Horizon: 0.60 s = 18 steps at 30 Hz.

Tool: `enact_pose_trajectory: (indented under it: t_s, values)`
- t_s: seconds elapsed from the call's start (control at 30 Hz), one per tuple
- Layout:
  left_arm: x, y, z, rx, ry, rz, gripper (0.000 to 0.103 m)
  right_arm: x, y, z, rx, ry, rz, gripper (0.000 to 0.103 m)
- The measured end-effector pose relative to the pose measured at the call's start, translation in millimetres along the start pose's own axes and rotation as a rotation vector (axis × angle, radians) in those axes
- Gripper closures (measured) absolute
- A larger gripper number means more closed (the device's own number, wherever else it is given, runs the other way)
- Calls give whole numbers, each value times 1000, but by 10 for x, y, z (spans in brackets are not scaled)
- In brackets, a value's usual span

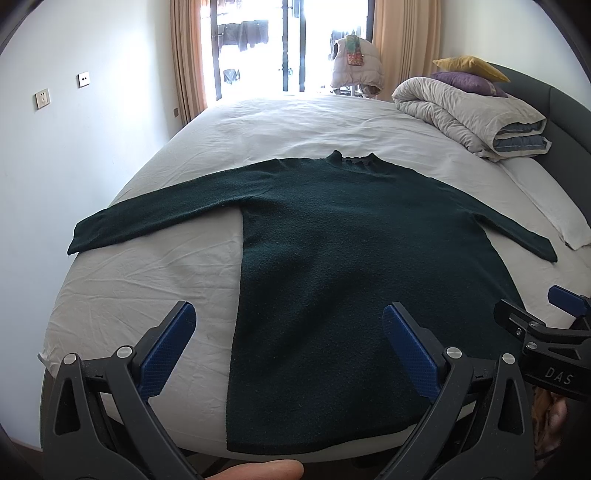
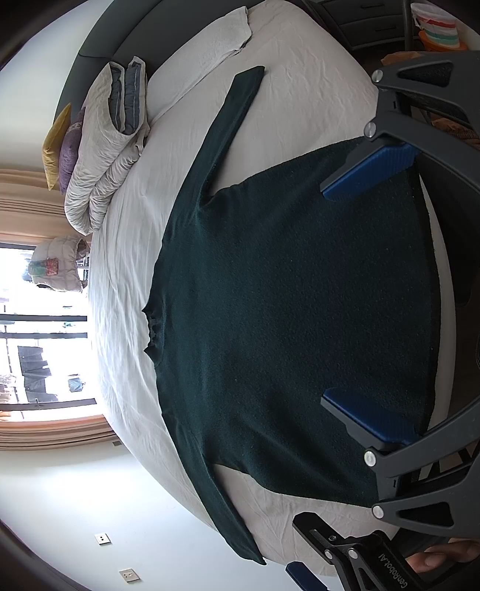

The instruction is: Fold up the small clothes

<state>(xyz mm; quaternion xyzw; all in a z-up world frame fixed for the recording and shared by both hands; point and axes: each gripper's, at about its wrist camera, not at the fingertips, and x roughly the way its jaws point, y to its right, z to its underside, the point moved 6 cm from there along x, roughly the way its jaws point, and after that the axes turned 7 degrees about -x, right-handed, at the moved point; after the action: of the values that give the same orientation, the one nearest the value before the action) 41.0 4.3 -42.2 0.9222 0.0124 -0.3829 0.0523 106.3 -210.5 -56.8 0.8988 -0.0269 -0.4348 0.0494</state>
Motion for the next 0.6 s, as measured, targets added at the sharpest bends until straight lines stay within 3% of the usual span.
enact_pose_trajectory:
  t_s: [0.6]
  values:
    - [19, 11, 38, 2, -10, 1, 0, 127, -32, 22, 4, -15, -11, 0]
